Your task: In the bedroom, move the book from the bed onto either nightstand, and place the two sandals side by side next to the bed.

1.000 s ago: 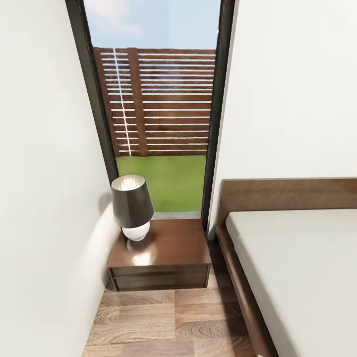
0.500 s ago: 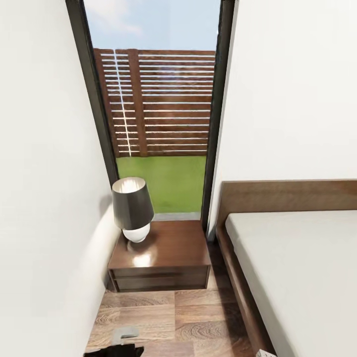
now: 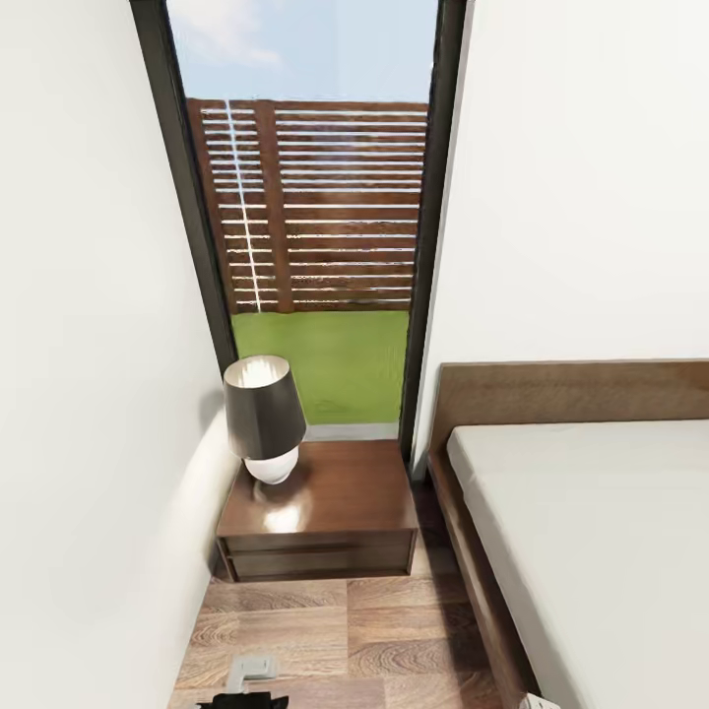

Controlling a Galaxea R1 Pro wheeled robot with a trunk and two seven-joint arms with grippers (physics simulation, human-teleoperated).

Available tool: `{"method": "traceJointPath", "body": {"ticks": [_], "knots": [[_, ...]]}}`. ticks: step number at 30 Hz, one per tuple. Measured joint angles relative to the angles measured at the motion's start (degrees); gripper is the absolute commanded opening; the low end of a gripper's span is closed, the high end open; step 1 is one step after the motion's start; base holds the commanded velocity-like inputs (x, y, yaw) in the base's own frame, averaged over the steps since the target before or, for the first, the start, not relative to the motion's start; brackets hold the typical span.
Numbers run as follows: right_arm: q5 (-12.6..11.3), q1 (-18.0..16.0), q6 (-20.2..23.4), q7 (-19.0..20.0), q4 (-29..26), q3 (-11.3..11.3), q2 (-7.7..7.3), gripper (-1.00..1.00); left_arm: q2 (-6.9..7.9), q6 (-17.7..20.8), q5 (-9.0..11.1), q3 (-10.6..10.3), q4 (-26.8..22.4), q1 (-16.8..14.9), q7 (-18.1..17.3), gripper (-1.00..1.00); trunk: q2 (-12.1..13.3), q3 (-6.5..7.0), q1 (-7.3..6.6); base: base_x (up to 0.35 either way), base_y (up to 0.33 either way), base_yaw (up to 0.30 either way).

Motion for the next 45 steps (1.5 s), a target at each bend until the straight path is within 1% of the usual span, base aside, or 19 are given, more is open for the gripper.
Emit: {"method": "traceJointPath", "body": {"ticks": [1, 4, 5, 6, 7, 8, 12, 25, 45], "knots": [[0.0, 0.0, 0.0, 1.7, 0.0, 0.0, -0.31, 1.0, 0.01, -0.1, 0.0, 0.0, 0.1, 0.0, 0.0, 1.0, 0.4, 0.18, -0.22, 0.0, 0.0, 0.0], [0.2, 0.0, -0.3, 10.1, 0.2, -0.1, -1.13, 1.0, 0.03, -0.2, -0.1, 0.0, 0.3, 0.0, -0.1, 1.0, 1.6, 0.72, -0.88, 0.0, 0.0, 0.0], [0.2, 0.0, -0.5, 11.5, 0.2, -0.1, -1.27, 1.0, 0.03, -0.2, -0.1, 0.0, 0.3, 0.0, -0.1, 1.0, 2.0, 0.9, -1.1, 0.0, 0.0, 0.0], [0.2, 0.0, -1.4, 14.2, 0.2, -0.2, -1.53, 1.0, 0.03, -0.2, -0.1, 0.0, 0.3, 0.1, -0.1, 1.0, 2.4, 1.08, -1.32, 0.0, 0.0, 0.0], [0.1, 0.0, -2.2, 15.5, 0.2, -0.2, -1.67, 1.0, 0.04, -0.3, -0.1, 0.0, 0.4, 0.1, -0.1, 1.0, 2.8, 1.26, -1.54, 0.0, 0.0, 0.0], [0.1, 0.0, -2.5, 16.0, 0.2, -0.2, -1.73, 1.0, 0.04, -0.3, -0.2, 0.0, 0.4, 0.1, -0.1, 1.0, 3.2, 1.44, -1.76, 0.0, 0.0, 0.0], [0.0, 0.0, -3.1, 16.6, 0.1, -0.3, -1.81, 1.0, 0.04, -0.3, -0.2, 0.0, 0.4, 0.1, -0.1, 1.0, 4.8, 2.16, -2.64, 0.0, 0.0, 0.0], [-0.1, 0.0, -3.2, 16.8, 0.1, -0.6, -1.82, 1.0, 0.04, -0.2, -0.2, 0.0, 0.4, 0.2, -0.1, 1.0, 10.0, 4.5, -5.5, 0.0, 0.0, 0.0], [-0.1, 0.0, -3.2, 16.8, 0.1, -0.4, -1.82, 1.0, -0.01, -0.3, -0.2, -0.1, 0.4, 0.2, 0.0, 1.0, 18.1, 8.1, -9.9, 0.0, 0.0, 0.0]]}}
